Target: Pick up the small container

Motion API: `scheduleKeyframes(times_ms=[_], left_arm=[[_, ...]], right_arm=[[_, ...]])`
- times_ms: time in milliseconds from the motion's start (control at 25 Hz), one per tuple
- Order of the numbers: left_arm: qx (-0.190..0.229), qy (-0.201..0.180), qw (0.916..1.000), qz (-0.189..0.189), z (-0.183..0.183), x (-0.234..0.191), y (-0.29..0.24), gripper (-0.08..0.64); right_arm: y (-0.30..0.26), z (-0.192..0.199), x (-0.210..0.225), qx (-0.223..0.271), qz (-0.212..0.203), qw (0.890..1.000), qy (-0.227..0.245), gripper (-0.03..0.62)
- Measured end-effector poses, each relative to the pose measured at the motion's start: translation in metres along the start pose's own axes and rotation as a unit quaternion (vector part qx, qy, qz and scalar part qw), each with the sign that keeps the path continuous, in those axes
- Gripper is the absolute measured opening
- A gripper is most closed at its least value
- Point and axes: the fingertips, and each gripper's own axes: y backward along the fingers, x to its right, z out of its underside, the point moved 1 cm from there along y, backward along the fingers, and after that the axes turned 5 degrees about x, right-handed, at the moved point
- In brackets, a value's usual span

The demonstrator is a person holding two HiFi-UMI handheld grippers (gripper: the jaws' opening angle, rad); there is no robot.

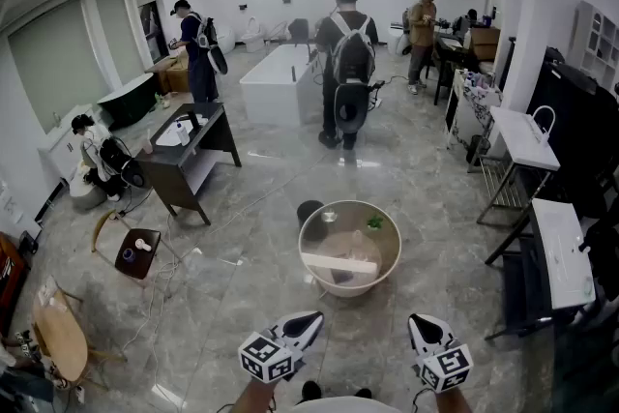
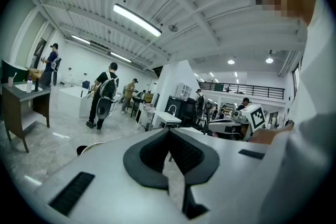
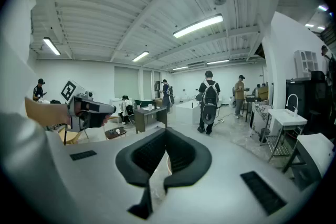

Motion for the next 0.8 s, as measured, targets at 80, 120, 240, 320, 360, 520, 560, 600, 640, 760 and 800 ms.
scheduleKeyframes(times_ms=[80,120,240,320,360,520,560,600,640,760,800], left_arm=[[0.001,-0.001,1.0000,-0.001,-0.001,0.000,-0.003,0.014],[0.001,-0.001,1.0000,-0.001,-0.001,-0.001,-0.004,0.014],[0.004,0.001,1.0000,-0.002,-0.003,-0.002,-0.005,0.014],[0.005,0.002,1.0000,-0.002,-0.002,-0.003,-0.005,0.014],[0.005,0.002,1.0000,-0.002,-0.002,-0.004,-0.004,0.014],[0.004,0.002,1.0000,-0.003,-0.002,-0.003,-0.006,0.014],[0.004,0.002,1.0000,-0.002,-0.002,-0.002,-0.008,0.014],[0.003,0.002,1.0000,0.000,-0.002,0.000,-0.010,0.014],[0.001,0.002,1.0000,0.002,-0.001,0.001,-0.012,0.014],[-0.003,0.000,1.0000,0.006,0.000,0.003,-0.015,0.014],[-0.003,0.000,1.0000,0.007,0.000,0.003,-0.015,0.015]], right_arm=[[-0.001,-0.001,0.002,0.002,-0.001,1.000,0.002,0.011],[-0.001,-0.002,0.003,0.003,-0.002,1.000,0.002,0.012],[-0.003,-0.003,0.003,0.006,-0.004,1.000,0.004,0.011],[-0.005,-0.003,0.001,0.006,-0.005,1.000,0.006,0.011],[-0.005,-0.004,-0.001,0.006,-0.006,1.000,0.007,0.011],[-0.007,-0.005,-0.002,0.007,-0.005,1.000,0.005,0.011],[-0.007,-0.004,0.000,0.006,-0.004,1.000,0.002,0.011],[-0.007,-0.004,0.002,0.005,-0.003,1.000,0.000,0.011],[-0.007,-0.003,0.003,0.005,-0.002,1.000,-0.002,0.011],[-0.008,-0.004,0.003,0.007,0.001,1.000,-0.007,0.011],[-0.009,-0.004,0.003,0.008,0.002,1.000,-0.009,0.011]])
